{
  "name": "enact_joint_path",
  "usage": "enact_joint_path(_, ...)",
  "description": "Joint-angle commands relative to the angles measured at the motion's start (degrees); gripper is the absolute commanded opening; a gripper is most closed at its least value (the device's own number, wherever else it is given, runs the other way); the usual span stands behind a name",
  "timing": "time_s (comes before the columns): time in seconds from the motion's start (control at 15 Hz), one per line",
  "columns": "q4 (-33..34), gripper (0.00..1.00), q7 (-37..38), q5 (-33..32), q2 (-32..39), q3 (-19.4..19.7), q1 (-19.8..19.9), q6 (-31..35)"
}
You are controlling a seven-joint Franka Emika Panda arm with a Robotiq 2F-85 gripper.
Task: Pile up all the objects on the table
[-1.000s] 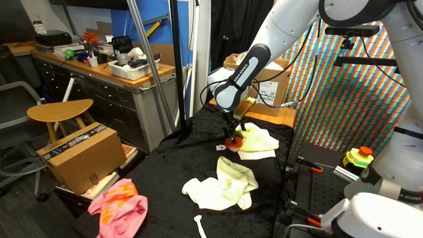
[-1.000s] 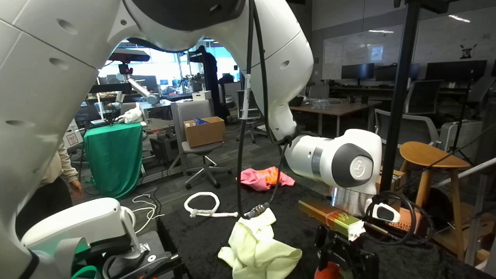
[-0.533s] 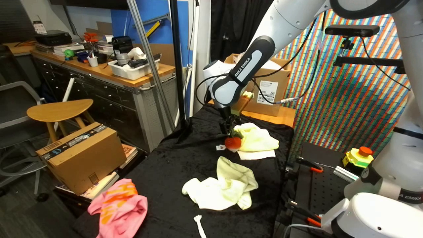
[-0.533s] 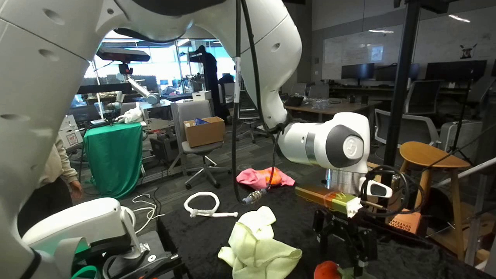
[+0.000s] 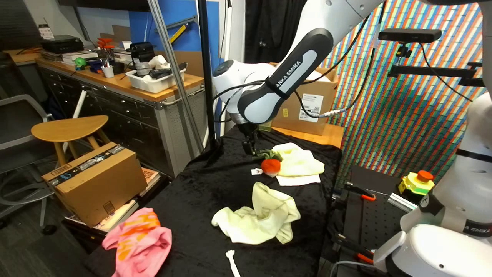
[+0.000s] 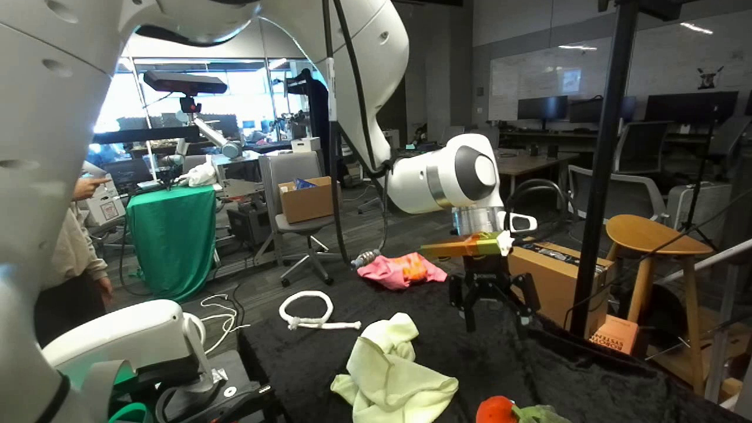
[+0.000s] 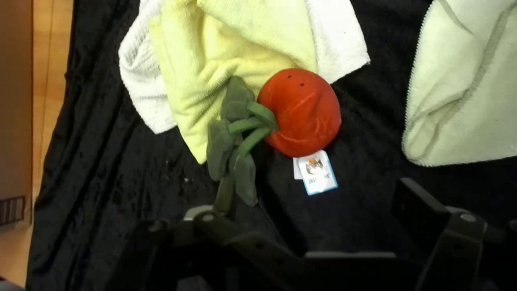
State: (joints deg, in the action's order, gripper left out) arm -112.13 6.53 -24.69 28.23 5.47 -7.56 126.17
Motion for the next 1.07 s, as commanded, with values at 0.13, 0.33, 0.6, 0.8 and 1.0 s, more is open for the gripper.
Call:
enact_joint_path(0.13,4.1,1.0,-3.2,-4.9,-1.0,-4.2,-4.2,-4.5)
enact_joint_path(0.33,7.8,1.0,-5.2,-5.9,0.5,-6.3,-6.0,-7.1)
enact_joint_path(0.6,12.9,1.0,-7.6,-6.0,2.8,-8.4,-8.1,-10.2)
enact_joint_path(0.8,15.2,1.0,-6.9,-6.8,5.5,-9.1,-10.0,-7.5)
enact_joint_path(1.0,17.1,1.0,-7.0,-7.1,7.8,-9.9,-11.4,-5.5)
